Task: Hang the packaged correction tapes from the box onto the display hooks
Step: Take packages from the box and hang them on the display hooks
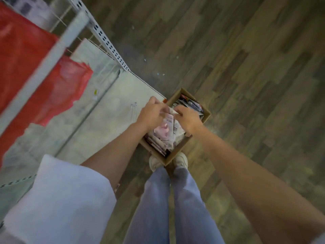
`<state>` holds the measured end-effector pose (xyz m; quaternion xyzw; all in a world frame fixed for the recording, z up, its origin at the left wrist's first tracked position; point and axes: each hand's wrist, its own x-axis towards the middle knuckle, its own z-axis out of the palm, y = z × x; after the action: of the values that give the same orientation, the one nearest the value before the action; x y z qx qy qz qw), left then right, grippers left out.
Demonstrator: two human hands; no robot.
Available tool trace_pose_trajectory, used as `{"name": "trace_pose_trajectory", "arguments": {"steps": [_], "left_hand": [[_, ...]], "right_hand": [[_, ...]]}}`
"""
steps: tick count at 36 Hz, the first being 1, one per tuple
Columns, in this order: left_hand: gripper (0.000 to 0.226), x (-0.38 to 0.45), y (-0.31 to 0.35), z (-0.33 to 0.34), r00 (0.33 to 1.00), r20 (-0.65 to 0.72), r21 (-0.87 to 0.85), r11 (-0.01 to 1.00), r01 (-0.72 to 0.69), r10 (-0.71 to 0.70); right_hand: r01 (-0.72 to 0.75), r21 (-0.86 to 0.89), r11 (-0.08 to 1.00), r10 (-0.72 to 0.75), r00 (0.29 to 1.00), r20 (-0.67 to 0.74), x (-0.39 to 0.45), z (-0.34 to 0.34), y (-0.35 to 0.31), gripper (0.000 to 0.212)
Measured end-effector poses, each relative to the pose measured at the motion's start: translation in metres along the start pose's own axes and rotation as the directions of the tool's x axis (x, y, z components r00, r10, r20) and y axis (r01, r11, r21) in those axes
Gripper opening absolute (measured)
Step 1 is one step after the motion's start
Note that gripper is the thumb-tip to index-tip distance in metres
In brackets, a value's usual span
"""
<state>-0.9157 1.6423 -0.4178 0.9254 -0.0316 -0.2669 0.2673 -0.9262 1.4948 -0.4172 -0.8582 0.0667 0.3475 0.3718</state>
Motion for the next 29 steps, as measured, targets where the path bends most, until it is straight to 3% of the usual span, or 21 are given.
{"name": "trace_pose_trajectory", "arguments": {"steps": [2, 6, 11, 15, 18, 22, 27, 29], "left_hand": [[0.011, -0.006, 0.014, -0.023, 0.998, -0.060, -0.110, 0.994, -0.013, 0.007], [0.001, -0.012, 0.039, -0.070, 0.994, -0.104, -0.119, 0.992, -0.029, 0.016], [0.018, -0.028, 0.074, -0.128, 0.993, -0.106, -0.280, 0.957, -0.077, 0.049], [0.024, -0.047, 0.104, -0.165, 0.985, -0.175, -0.430, 0.901, -0.064, -0.013], [0.024, -0.057, 0.122, -0.189, 0.962, -0.258, -0.527, 0.847, -0.065, -0.087], [0.025, -0.067, 0.143, -0.220, 0.937, -0.312, -0.605, 0.794, -0.065, -0.161], [0.010, -0.088, 0.166, -0.256, 0.876, -0.456, -0.592, 0.789, -0.167, -0.156], [0.014, -0.099, 0.172, -0.268, 0.853, -0.502, -0.587, 0.780, -0.215, -0.142]], "right_hand": [[0.030, 0.087, 0.996, -0.029, 1.000, -0.012, -0.011, -0.019, -0.018, 0.023], [0.079, 0.223, 0.972, -0.072, 0.997, -0.038, -0.034, -0.056, -0.050, 0.023], [0.133, 0.334, 0.933, -0.105, 0.989, -0.101, -0.055, -0.094, -0.085, 0.031], [0.160, 0.539, 0.827, -0.151, 0.987, -0.062, -0.072, -0.120, -0.104, 0.038], [0.257, 0.531, 0.807, -0.298, 0.954, -0.009, -0.088, -0.132, -0.125, 0.029], [0.303, 0.516, 0.801, -0.370, 0.928, 0.029, -0.104, -0.144, -0.151, 0.039], [0.367, 0.381, 0.849, -0.357, 0.929, -0.100, -0.121, -0.160, -0.182, 0.058], [0.437, 0.335, 0.834, -0.416, 0.899, -0.138, -0.127, -0.171, -0.197, 0.040]]}}
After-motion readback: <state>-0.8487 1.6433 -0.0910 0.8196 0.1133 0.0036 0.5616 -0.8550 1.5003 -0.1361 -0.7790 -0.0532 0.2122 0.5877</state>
